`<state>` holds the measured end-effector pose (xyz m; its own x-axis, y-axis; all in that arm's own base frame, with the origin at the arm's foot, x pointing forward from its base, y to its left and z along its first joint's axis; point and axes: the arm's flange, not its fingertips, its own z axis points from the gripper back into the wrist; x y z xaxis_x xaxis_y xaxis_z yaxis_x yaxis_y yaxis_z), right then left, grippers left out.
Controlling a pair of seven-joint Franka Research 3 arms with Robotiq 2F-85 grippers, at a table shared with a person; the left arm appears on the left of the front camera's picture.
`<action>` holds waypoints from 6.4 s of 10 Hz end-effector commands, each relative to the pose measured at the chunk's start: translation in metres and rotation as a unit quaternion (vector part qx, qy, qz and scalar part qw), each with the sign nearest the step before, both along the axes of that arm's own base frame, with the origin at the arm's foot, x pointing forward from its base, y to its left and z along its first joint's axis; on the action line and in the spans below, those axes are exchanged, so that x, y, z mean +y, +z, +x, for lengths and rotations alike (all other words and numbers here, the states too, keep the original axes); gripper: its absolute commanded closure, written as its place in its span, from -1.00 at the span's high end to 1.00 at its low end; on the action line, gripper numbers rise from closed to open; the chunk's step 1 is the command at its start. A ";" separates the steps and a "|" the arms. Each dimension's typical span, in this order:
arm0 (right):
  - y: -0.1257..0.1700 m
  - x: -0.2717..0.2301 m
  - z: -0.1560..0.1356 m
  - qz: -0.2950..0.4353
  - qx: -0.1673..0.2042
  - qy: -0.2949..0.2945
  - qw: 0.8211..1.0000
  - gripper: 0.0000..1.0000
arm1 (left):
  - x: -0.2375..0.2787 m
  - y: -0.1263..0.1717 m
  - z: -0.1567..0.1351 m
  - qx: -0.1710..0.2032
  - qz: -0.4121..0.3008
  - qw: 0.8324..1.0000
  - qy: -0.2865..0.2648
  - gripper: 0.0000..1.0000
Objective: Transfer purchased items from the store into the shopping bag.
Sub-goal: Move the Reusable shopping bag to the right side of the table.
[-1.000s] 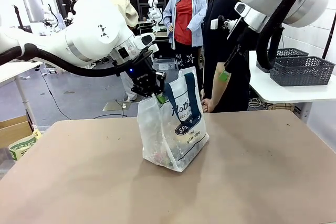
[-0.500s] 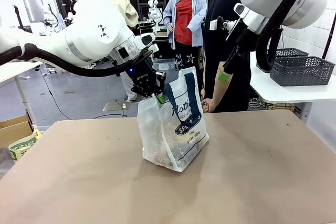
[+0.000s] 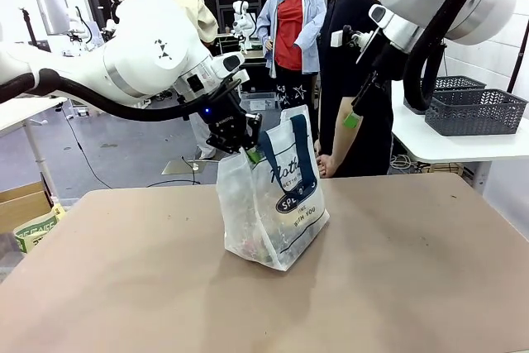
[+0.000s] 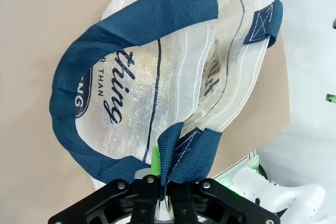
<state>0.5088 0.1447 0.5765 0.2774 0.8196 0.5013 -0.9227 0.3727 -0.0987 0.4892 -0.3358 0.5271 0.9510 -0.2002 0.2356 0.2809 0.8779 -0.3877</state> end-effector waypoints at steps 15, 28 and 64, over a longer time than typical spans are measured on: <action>0.001 -0.001 -0.001 -0.004 0.004 0.002 1.000 1.00 | 0.177 0.119 -0.040 0.036 0.184 0.977 0.104 -1.00; 0.001 -0.001 -0.001 -0.004 0.004 0.002 1.000 1.00 | 0.167 0.120 0.032 0.145 0.264 0.949 0.089 -1.00; 0.001 -0.001 -0.001 -0.004 0.004 0.002 1.000 1.00 | 0.267 0.088 0.012 -0.084 0.210 0.974 0.027 1.00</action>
